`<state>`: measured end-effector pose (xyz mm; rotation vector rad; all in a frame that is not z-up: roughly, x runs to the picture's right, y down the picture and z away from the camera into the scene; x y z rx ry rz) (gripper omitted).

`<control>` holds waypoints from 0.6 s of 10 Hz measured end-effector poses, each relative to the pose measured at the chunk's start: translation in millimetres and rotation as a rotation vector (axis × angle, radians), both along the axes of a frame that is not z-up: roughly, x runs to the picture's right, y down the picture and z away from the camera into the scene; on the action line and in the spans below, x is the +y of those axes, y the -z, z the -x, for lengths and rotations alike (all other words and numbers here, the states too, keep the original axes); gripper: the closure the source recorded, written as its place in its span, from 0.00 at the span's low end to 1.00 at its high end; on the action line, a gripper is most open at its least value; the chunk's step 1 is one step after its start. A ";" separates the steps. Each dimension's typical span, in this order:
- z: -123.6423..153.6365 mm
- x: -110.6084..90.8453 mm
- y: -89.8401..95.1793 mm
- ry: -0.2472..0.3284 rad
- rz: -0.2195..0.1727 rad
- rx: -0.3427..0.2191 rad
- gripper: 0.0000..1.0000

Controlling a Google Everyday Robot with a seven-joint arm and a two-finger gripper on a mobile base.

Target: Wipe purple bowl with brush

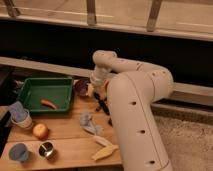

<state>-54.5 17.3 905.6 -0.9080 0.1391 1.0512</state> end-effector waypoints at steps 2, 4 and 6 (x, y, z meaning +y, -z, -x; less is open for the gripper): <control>4.2 -11.5 -3.4 -0.001 -0.021 -0.010 1.00; 18.3 -19.6 -5.1 0.010 -0.042 -0.039 1.00; 30.6 -16.9 -3.8 0.019 -0.042 -0.067 1.00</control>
